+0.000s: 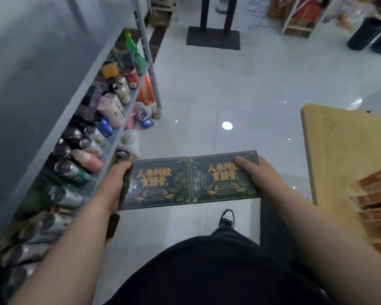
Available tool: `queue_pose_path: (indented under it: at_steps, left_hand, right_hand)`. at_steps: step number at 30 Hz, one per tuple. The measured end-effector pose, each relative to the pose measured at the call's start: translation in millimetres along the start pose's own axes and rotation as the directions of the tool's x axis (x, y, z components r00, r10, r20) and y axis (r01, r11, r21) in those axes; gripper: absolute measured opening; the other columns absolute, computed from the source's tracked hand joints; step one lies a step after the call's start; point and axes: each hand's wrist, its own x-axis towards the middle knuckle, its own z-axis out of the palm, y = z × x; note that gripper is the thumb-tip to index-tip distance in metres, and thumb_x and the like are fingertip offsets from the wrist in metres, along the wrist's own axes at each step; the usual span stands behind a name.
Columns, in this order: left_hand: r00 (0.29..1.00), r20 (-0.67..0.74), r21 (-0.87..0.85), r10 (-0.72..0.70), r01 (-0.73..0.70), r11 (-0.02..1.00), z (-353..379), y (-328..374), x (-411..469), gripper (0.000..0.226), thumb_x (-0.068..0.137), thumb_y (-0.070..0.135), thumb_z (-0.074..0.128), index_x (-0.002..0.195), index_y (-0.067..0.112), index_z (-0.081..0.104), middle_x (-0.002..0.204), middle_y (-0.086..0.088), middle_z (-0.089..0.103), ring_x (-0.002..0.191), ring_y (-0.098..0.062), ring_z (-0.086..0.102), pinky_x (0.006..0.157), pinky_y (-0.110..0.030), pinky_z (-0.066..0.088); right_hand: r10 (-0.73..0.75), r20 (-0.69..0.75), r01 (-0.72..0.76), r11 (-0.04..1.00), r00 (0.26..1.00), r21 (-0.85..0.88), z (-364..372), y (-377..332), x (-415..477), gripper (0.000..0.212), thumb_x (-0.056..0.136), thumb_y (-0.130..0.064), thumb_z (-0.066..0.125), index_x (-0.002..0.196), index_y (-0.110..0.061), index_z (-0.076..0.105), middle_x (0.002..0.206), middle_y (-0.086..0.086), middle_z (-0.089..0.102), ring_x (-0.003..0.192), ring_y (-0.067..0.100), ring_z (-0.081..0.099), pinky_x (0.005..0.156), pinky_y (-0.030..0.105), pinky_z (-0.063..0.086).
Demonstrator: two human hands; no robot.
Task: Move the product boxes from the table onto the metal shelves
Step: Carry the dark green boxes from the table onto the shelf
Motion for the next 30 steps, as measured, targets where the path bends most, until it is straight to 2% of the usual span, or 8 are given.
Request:
queue_pose_path:
  at_steps: [7,11,15,18,21,24,26,30]
  left_hand:
    - [0.982,-0.188,-0.192,-0.021,-0.016,0.981,-32.2,48.9,8.1,0.037,0.092,0.044,0.053,0.104,0.014,0.069,0.091,-0.015,0.076,0.075,-0.031,0.072,0.078,-0.051,0.056]
    - [0.934,-0.352,-0.247,0.064,-0.159,0.956,-29.7,97.1,9.9,0.034,0.093,0.047,0.054,0.101,0.017,0.069,0.085,-0.009,0.076,0.073,-0.027,0.074,0.071,-0.047,0.059]
    - [0.843,-0.512,-0.273,0.163,-0.339,0.9,-21.3,152.1,5.1,0.021,0.095,0.043,0.055,0.091,0.023,0.062,0.08,-0.005,0.07,0.064,-0.02,0.071,0.067,-0.038,0.055]
    - [0.762,-0.617,-0.278,0.198,-0.446,0.851,-16.8,193.3,-9.4,0.022,0.092,0.045,0.057,0.097,0.025,0.062,0.086,-0.005,0.072,0.067,-0.019,0.071,0.067,-0.037,0.057]
    - [0.669,-0.708,-0.253,0.228,-0.541,0.802,-17.1,230.5,-32.6,0.026,0.094,0.046,0.054,0.099,0.022,0.064,0.076,-0.002,0.073,0.059,-0.016,0.07,0.055,-0.033,0.058]
    - [0.569,-0.78,-0.195,0.26,-0.616,0.763,-19.2,261.3,-57.8,0.023,0.098,0.041,0.051,0.095,0.021,0.061,0.062,0.003,0.07,0.052,-0.014,0.068,0.044,-0.027,0.054]
    - [0.51,-0.815,-0.169,0.275,-0.663,0.73,-23.5,277.0,-77.4,0.023,0.097,0.04,0.052,0.091,0.02,0.061,0.064,0.001,0.07,0.053,-0.015,0.068,0.049,-0.03,0.057]
    - [0.438,-0.853,-0.141,0.284,-0.717,0.683,-41.2,299.6,-112.0,0.03,0.091,0.046,0.058,0.109,0.022,0.06,0.087,-0.009,0.07,0.064,-0.023,0.071,0.06,-0.042,0.059]
  right_hand:
    - [-0.133,0.248,0.161,0.982,0.96,-0.095,50.4,-106.9,94.0,0.039,0.085,-0.047,0.076,0.112,-0.021,0.066,0.097,0.001,0.079,0.082,0.021,0.077,0.069,0.035,0.061]
    - [-0.231,0.373,0.285,0.954,0.898,-0.096,65.3,-185.6,142.6,0.035,0.086,-0.047,0.075,0.11,-0.022,0.067,0.096,0.0,0.079,0.082,0.02,0.077,0.068,0.036,0.062]
    - [-0.329,0.502,0.405,0.913,0.8,-0.048,76.4,-276.5,179.5,0.033,0.088,-0.043,0.074,0.112,-0.022,0.066,0.097,0.004,0.079,0.083,0.023,0.077,0.069,0.037,0.062]
    - [-0.389,0.591,0.487,0.874,0.706,-0.006,88.5,-344.8,195.7,0.042,0.083,-0.048,0.078,0.114,-0.023,0.064,0.1,0.005,0.079,0.085,0.025,0.077,0.075,0.039,0.063]
    - [-0.457,0.637,0.571,0.82,0.621,0.032,104.3,-405.6,196.4,0.04,0.08,-0.052,0.079,0.107,-0.025,0.066,0.093,0.001,0.079,0.083,0.023,0.077,0.079,0.041,0.062]
    - [-0.512,0.677,0.628,0.772,0.528,0.094,122.2,-454.2,187.3,0.036,0.084,-0.048,0.077,0.105,-0.022,0.065,0.088,0.002,0.079,0.076,0.021,0.077,0.07,0.037,0.063]
    - [-0.536,0.703,0.655,0.744,0.467,0.132,139.0,-481.4,180.5,0.049,0.08,-0.052,0.079,0.112,-0.019,0.064,0.094,0.005,0.079,0.081,0.026,0.077,0.076,0.045,0.063]
    - [-0.581,0.725,0.693,0.692,0.369,0.201,173.7,-527.4,161.9,0.056,0.074,-0.058,0.081,0.114,-0.022,0.066,0.096,0.001,0.079,0.083,0.023,0.077,0.083,0.048,0.062]
